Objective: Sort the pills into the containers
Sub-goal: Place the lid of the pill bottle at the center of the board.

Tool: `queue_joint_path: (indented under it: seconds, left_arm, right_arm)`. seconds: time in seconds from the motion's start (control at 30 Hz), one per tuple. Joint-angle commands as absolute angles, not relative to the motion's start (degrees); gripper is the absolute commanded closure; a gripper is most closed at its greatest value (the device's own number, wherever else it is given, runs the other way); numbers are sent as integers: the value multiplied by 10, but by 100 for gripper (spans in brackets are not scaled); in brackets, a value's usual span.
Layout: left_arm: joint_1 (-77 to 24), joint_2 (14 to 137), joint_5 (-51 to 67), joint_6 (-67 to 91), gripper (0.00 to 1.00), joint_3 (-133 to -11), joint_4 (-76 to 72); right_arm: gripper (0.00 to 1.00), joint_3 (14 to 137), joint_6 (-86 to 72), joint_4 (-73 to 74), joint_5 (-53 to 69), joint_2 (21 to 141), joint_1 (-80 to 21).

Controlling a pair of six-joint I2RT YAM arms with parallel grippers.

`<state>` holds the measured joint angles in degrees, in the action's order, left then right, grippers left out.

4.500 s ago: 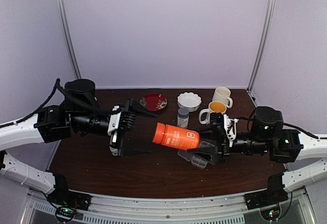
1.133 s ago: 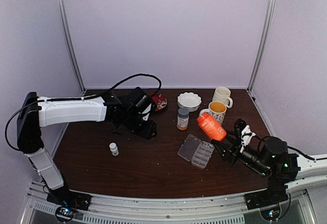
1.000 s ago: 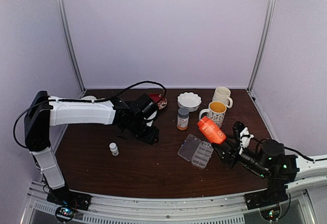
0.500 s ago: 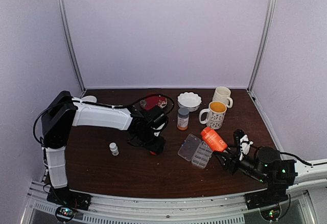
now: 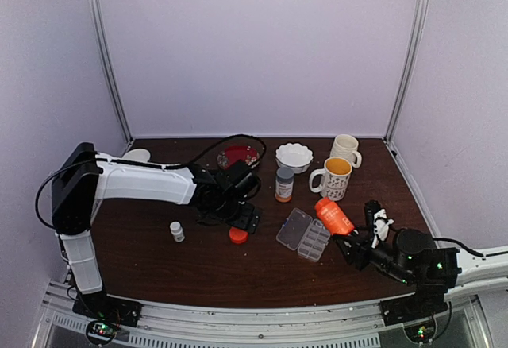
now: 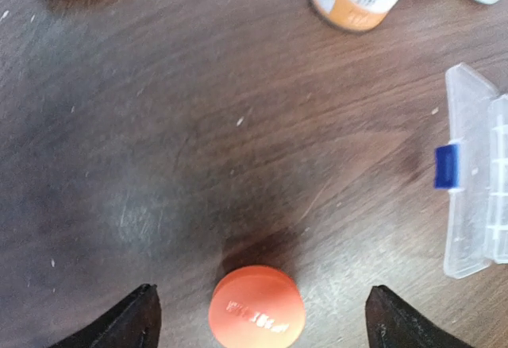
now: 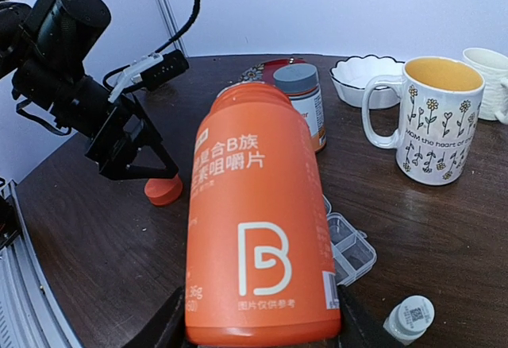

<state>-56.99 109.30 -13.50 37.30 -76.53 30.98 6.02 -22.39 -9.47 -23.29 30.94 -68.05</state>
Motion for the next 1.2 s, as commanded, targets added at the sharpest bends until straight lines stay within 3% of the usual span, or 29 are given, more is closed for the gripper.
queue_joint_path:
  seconds: [0.0,0.13,0.27,0.63,0.87,1.17]
  left_arm:
    - [-565,1064,-70,361,11,-720,162]
    - [-567,1060,8,329,22,-697,72]
    - [-567,1085,66,295,26,-731,72]
    - [-566,1143,87,302,27,-771,75]
    - [-566,1163,103,312,32,-782,70]
    - [-566,1209,153,313,47,-824,89]
  right_arm:
    - [100,67,-272,-98,-251,298,-678]
    - [100,51,-273,-113,-249,289,-677]
    - [100,59,-266,-104,-277,301,-677]
    - [100,107,-277,-106,-305,410,-677]
    - [100,88,-304,-99,-332,379,-677]
    - [100,74,-303,-98,-325,353,-678]
